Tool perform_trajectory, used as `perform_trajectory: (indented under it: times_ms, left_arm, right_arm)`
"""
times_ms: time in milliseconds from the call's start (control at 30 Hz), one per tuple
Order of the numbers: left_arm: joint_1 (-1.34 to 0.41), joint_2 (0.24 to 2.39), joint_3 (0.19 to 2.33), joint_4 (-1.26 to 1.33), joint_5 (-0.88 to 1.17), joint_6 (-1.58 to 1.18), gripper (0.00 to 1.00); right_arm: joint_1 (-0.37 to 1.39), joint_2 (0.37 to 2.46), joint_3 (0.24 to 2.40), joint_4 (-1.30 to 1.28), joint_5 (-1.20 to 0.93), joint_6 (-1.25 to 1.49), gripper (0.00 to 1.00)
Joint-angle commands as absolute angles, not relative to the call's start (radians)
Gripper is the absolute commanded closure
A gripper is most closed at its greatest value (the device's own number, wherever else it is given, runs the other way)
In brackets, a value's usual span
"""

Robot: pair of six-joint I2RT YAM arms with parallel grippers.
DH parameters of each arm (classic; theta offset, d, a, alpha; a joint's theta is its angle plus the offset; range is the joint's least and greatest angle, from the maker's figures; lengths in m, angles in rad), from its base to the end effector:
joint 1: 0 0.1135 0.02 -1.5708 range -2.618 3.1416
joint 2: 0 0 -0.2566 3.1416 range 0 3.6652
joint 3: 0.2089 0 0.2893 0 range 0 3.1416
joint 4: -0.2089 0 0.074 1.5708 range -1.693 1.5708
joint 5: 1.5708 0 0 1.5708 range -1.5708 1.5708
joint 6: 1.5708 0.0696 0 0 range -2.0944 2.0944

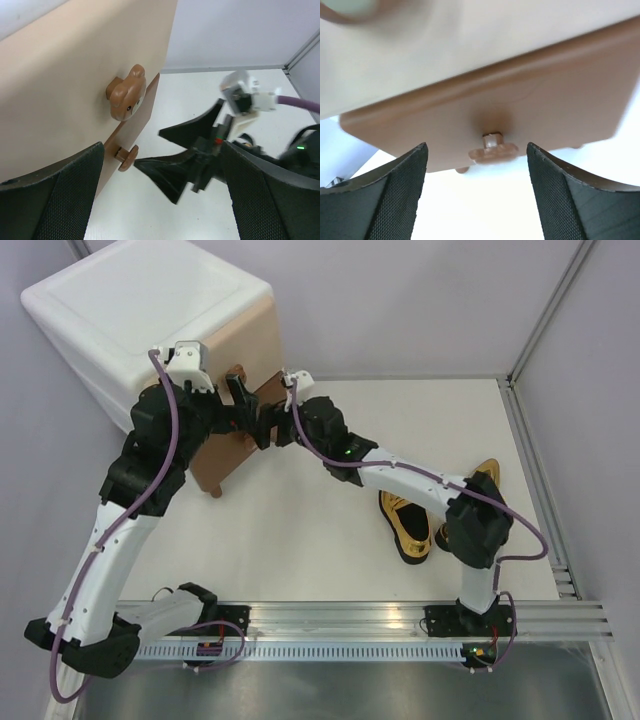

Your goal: Place and organize the shoes in the shoe cabinet

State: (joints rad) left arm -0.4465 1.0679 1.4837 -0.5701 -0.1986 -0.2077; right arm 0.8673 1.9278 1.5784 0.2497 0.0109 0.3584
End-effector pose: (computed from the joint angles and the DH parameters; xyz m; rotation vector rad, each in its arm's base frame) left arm 0.2508 -0.1049 0.4857 0.0594 1.7310 -0.3121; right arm 0.3493 0.4105 0.2991 -0.4332 1.6998 0.9053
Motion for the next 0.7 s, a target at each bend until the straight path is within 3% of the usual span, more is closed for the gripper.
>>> perform_trajectory:
  times_ms: [0,167,367,667]
  left_arm:
    - [-0.449,1.103,1.569,-0.563,-0.179,-0.149,0.0]
    - [-0.451,1.176,1.664,-0.644,-0.192,-0.169,0.0]
    - [-0.449,1.268,1.792,-0.724,-0.198,-0.153,0.0]
    - [-0.448,1.365,1.894,-0.802,-0.291,-0.052,0.02]
  right_arm:
    - [0.836,1.758,1.534,0.177,0.06,0.333,0.13]
    - [0.77,1.611,1.456,-0.032,0.087,0.308,0.02]
    - [0.68,1.494,1.391,-0.207,0.103,0.33,0.02]
    - [0.629,1.42,1.305,-0.216,0.103,0.33,0.02]
